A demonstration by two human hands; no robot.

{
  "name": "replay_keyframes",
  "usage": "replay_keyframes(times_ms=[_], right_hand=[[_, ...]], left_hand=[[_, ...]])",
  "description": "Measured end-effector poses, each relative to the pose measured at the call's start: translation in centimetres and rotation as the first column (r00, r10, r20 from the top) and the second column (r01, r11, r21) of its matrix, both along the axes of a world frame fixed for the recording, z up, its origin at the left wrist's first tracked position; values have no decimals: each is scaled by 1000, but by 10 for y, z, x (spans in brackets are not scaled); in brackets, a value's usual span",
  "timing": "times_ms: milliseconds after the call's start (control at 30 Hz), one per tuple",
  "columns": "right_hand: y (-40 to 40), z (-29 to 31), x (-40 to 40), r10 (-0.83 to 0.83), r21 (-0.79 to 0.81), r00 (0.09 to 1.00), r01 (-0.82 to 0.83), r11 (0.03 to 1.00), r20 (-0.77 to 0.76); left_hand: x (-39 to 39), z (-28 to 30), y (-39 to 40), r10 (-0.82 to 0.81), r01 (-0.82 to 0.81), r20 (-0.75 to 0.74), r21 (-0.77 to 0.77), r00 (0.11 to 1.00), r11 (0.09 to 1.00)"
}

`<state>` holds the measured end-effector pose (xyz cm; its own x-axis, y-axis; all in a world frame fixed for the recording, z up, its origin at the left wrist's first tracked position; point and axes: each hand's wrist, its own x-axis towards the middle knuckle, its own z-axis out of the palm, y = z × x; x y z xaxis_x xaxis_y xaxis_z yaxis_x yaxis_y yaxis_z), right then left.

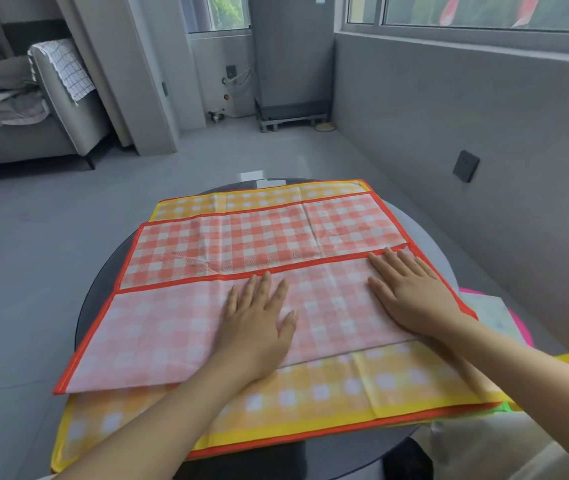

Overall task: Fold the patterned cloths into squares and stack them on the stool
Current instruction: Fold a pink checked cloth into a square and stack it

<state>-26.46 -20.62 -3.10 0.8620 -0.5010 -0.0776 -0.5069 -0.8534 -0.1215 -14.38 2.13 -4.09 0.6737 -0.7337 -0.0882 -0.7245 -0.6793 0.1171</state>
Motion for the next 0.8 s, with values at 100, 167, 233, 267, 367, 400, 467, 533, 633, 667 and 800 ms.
replay_keyframes(times_ms=[100, 167, 233, 267, 367, 400, 467, 533, 633, 667, 800], right_hand=[[-1, -1, 1, -11, 6, 1000, 11, 1000, -12], [2, -1, 4, -24, 15, 1000, 25, 1000, -19], [7, 1, 8, -26, 39, 999, 25, 999, 24], [14, 2, 12, -8, 61, 998, 3, 998, 68], [43, 3, 28, 142, 119, 968, -169, 978, 205], [53, 2, 34, 194, 127, 955, -226, 966, 224], [67, -2, 43, 267, 113, 940, -295, 949, 212], [71, -7, 47, 303, 49, 940, -314, 948, 154], [70, -8, 49, 315, 11, 946, -316, 949, 80], [69, -7, 50, 313, 11, 948, -314, 949, 63], [71, -5, 48, 314, -12, 948, -314, 949, 53]], left_hand=[[-1, 0, -1, -1, 1, 4, 3, 1000, 1000], [-1, 0, -1, -2, 2, 8, 3, 1000, 1000], [-2, 1, -1, -1, 1, 3, 3, 1000, 1000], [-2, 1, -1, 0, 0, 0, 1, 1000, 1000], [-2, 2, -3, 12, -12, -6, -15, 1000, 1000], [-3, 3, -3, 16, -16, -8, -22, 1000, 1000], [-3, 4, -5, 17, -17, -13, -33, 1000, 999], [-2, 6, -3, 10, -11, -18, -41, 1000, 999], [7, 7, 15, 23, -24, -9, -34, 1000, 999], [12, 7, 26, 39, -39, -5, -26, 999, 999], [36, 7, 76, 163, -163, 5, 20, 987, 986]])
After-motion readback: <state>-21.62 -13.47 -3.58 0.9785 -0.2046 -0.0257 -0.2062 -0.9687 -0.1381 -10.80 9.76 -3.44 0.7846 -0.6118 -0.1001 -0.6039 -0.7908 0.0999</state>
